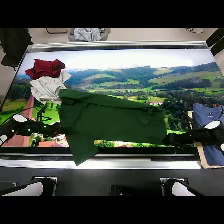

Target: Fold the shirts.

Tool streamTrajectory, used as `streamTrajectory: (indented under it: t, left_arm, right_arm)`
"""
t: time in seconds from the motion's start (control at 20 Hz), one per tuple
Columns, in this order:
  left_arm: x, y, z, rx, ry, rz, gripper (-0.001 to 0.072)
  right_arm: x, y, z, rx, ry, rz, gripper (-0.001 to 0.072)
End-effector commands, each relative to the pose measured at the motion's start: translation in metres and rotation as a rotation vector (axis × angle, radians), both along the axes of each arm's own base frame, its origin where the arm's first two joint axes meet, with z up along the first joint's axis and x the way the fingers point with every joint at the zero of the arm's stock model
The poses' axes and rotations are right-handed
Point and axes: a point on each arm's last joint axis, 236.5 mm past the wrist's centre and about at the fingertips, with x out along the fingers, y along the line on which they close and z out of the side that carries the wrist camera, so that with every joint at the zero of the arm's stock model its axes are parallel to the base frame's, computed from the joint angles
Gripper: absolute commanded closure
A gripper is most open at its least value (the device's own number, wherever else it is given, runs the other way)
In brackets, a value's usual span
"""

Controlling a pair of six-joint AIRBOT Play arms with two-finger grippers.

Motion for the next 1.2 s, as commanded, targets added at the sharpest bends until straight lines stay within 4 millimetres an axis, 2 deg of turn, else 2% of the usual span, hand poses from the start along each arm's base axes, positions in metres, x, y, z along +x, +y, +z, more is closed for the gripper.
streamTrajectory:
  t: [0.0,0.1,0.15,0.2,0.25,0.35,0.4,0.45,0.5,0.55,0.6,0.65,0.7,0.75,0.8,0.85,0.9,0.95,1.0,1.1,1.15]
  left_arm:
    - [0.002,0.0,0.006,0.003,-0.019,0.001,0.068]
    - [0.002,0.0,0.006,0.003,-0.02,0.001,0.068]
    - [0.002,0.0,0.006,0.003,-0.02,0.002,0.068]
    - [0.002,0.0,0.006,0.003,-0.02,0.002,0.068]
    - [0.001,0.0,0.007,-0.001,-0.015,0.002,0.068]
    - [0.001,-0.001,0.014,-0.014,-0.011,-0.014,0.0682]
    - [0.006,-0.001,0.026,-0.021,-0.028,-0.03,0.0683]
    - [0.017,0.001,0.046,-0.013,-0.079,-0.046,0.0685]
    - [0.034,0.006,0.075,0.016,-0.163,-0.053,0.0685]
    - [0.054,0.016,0.117,0.068,-0.266,-0.019,0.0685]
    - [0.073,0.025,0.174,0.116,-0.397,0.025,0.0685]
    - [0.084,0.029,0.238,0.154,-0.549,0.054,0.0684]
    - [0.084,0.029,0.314,0.196,-0.732,0.07,0.0683]
    - [0.073,0.026,0.389,0.242,-0.918,0.077,0.0682]
    - [0.05,0.021,0.47,0.294,-1.132,0.096,0.0683]
    - [0.02,0.017,0.537,0.342,-1.324,0.126,0.0683]
    - [-0.018,0.012,0.597,0.391,-1.504,0.163,0.0683]
    - [-0.053,0.006,0.637,0.419,-1.637,0.191,0.0683]
    - [-0.086,-0.001,0.663,0.431,-1.736,0.208,0.0683]
    - [-0.129,-0.011,0.683,0.447,-1.835,0.224,0.0683]
    - [-0.14,-0.012,0.685,0.461,-1.851,0.231,0.0683]
  right_arm:
    - [0.015,-0.009,-0.011,-0.042,-0.04,-0.064,0.0172]
    - [0.014,-0.007,-0.011,-0.036,-0.034,-0.06,0.0281]
    - [0.012,-0.006,-0.011,-0.028,-0.026,-0.056,0.0403]
    - [0.008,-0.003,-0.009,-0.016,-0.013,-0.047,0.0589]
    - [0.004,-0.001,-0.008,-0.007,-0.001,-0.034,0.0663]
    - [0.0,0.003,-0.003,0.013,-0.016,0.033,0.0666]
    - [0.003,0.003,0.006,0.017,-0.046,0.084,0.0666]
    - [0.011,-0.001,0.021,0.002,-0.095,0.119,0.0666]
    - [0.029,-0.009,0.047,-0.043,-0.181,0.14,0.0666]
    - [0.051,-0.02,0.083,-0.11,-0.296,0.149,0.0667]
    - [0.075,-0.032,0.137,-0.199,-0.448,0.153,0.0667]
    - [0.092,-0.04,0.199,-0.295,-0.607,0.148,0.0666]
    - [0.101,-0.045,0.274,-0.407,-0.783,0.13,0.0666]
    - [0.097,-0.045,0.355,-0.532,-0.98,0.111,0.0666]
    - [0.082,-0.041,0.43,-0.655,-1.17,0.081,0.0666]
    - [0.054,-0.033,0.505,-0.786,-1.367,0.035,0.0666]
    - [0.021,-0.023,0.558,-0.889,-1.509,-0.003,0.0666]
    - [-0.01,-0.01,0.592,-0.96,-1.613,-0.024,0.0666]
    - [-0.038,0.0,0.611,-1.023,-1.67,-0.035,0.0666]
    - [-0.073,0.012,0.623,-1.071,-1.718,-0.063,0.0666]
    - [-0.082,0.015,0.626,-1.077,-1.734,-0.077,0.0666]
